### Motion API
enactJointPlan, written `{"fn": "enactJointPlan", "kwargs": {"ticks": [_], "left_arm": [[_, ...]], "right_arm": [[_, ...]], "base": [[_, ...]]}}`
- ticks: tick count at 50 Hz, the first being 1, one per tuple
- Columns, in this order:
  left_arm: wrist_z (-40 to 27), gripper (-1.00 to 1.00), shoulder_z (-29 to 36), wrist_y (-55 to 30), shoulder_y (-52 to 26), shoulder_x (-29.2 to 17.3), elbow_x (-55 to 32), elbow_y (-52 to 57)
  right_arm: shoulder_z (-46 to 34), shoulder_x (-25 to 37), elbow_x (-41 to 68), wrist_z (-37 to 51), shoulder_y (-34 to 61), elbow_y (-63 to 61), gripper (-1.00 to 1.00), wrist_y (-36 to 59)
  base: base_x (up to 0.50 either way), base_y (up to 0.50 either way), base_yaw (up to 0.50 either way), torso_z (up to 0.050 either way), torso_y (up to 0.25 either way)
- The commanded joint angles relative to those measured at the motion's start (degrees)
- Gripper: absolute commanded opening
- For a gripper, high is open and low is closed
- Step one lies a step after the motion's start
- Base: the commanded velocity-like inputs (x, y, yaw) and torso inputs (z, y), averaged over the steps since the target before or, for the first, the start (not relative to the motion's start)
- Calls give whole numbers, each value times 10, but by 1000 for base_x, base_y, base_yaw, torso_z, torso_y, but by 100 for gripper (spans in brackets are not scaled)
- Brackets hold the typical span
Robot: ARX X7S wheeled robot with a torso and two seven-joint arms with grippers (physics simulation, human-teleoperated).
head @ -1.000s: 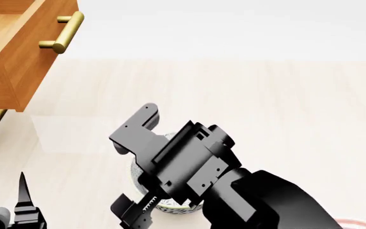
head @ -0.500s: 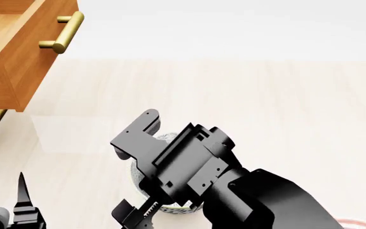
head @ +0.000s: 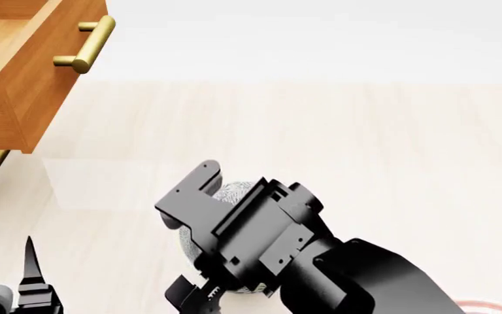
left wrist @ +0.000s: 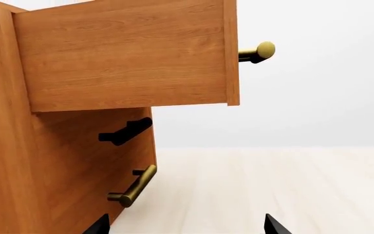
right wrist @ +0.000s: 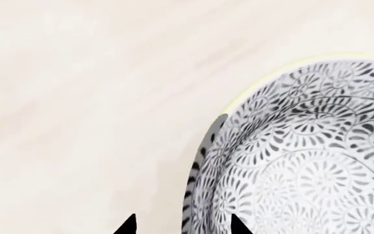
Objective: Put the bowl on the plate.
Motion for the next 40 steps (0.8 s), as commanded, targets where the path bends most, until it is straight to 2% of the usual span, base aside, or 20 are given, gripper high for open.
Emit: {"fn": "enactJointPlan", "kwargs": {"ticks": [1,16,27,40], "left_arm": [[-2,100,2,2,1,-1,0,1],[-4,100,4,3,3,-4,-2,3],[-2,100,5,6,0,-5,-6,1],[2,100,7,15,-3,-7,-9,-7]], "right_arm": [[-2,6,2,-2,-3,-12,-100,6],[2,21,6,10,-2,-37,-100,15],[-26,114,-28,115,38,-209,-100,45],[35,193,16,193,96,-317,-100,88]], "base": [[0,0,0,0,0],[0,0,0,0,0],[0,0,0,0,0],[0,0,0,0,0]]}}
